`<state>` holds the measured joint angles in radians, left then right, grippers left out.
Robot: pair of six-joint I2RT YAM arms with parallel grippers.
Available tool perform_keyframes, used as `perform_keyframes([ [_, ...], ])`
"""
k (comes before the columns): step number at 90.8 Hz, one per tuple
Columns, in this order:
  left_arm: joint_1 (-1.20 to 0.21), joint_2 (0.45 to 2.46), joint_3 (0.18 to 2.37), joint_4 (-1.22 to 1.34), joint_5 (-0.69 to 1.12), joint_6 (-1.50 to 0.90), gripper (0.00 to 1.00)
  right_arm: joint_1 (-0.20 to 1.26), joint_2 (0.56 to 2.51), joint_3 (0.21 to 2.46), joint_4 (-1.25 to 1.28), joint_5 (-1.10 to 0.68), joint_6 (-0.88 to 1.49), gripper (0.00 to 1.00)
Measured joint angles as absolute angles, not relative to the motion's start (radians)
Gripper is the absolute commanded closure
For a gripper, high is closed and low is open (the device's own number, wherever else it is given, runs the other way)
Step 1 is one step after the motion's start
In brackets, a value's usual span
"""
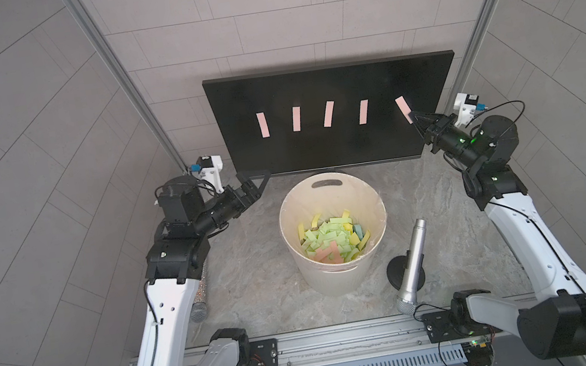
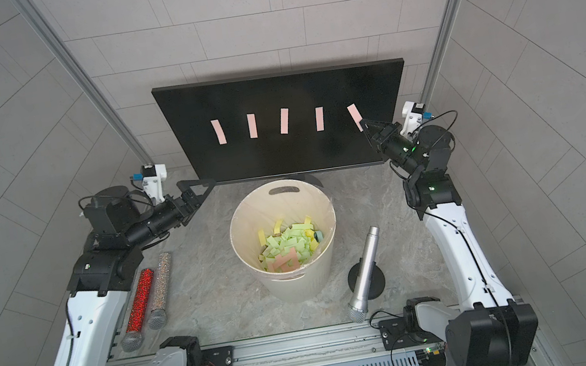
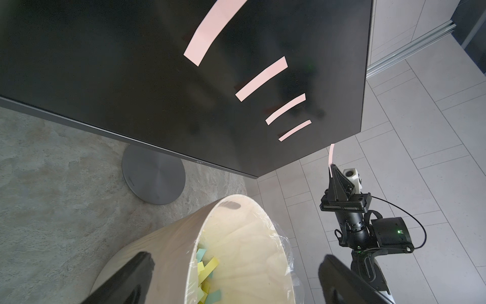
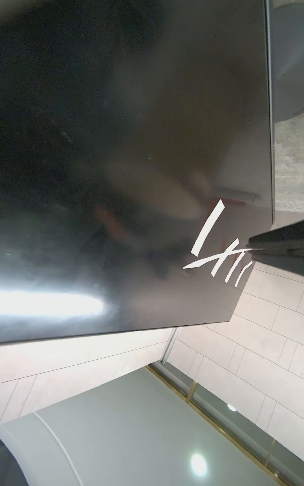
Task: Remove the sticky note from the monitor
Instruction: Tear off the sticky note from the monitor, then place the sticky note in the trash bin.
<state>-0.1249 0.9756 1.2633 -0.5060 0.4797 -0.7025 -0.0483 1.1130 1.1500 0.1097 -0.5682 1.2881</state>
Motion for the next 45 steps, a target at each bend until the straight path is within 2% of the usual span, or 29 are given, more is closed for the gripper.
perform_keyframes([
  [21,-0.125,0.964,1.248,-0.504,0.491,-0.728,0.0,0.06,1.002,1.104,0.02,-0.567,1.233,1.0],
  [45,-0.125,0.959,1.216,-0.503,0.504,-0.775,0.0,0.408,0.95,1.075,-0.105,-0.463,1.11,1.0],
])
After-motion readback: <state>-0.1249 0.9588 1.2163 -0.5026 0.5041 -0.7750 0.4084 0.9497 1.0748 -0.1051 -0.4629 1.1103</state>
